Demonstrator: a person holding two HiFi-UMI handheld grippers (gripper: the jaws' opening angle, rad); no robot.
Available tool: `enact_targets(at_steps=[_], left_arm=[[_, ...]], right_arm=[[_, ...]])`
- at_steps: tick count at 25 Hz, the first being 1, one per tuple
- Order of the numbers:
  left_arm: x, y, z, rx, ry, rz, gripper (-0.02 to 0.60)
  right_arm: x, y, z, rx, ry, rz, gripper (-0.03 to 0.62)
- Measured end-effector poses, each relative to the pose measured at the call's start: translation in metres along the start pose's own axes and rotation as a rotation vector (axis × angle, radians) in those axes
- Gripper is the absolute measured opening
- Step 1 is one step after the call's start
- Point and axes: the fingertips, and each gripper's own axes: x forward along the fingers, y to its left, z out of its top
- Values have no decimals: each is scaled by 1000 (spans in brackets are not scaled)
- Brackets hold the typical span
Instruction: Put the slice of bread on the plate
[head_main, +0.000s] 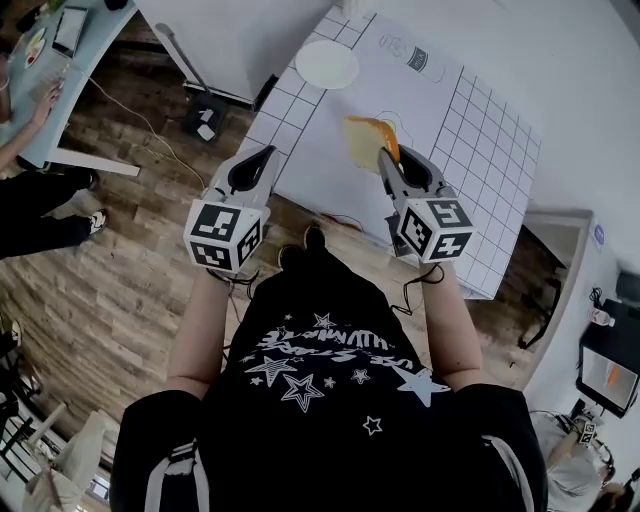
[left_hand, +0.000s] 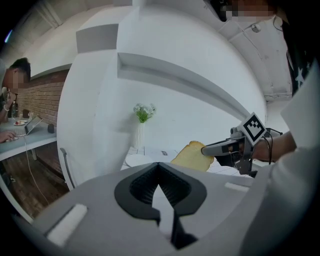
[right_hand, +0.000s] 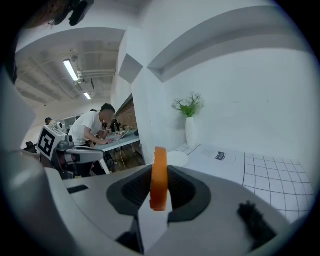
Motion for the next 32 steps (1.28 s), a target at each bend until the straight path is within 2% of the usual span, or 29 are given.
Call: enact_targets(at_steps=[7, 12, 17, 23, 28, 32], left_arm=[[19, 14, 18, 29, 16, 31, 9], [37, 32, 37, 58, 36, 63, 9], [44, 47, 44, 63, 54, 102, 9], [62, 65, 47, 42, 54, 86, 9], [86, 86, 52, 44, 67, 11, 9], [103, 108, 63, 68, 69, -55, 9]], right_arm=[[38, -25, 17, 3, -18, 29, 97], [66, -42, 36, -35, -42, 56, 97], [92, -58, 45, -11, -29, 92, 97], [121, -66, 55, -149, 16, 56, 97], [149, -64, 64, -268, 65, 7, 97], [179, -62, 70, -421, 108, -58, 97]])
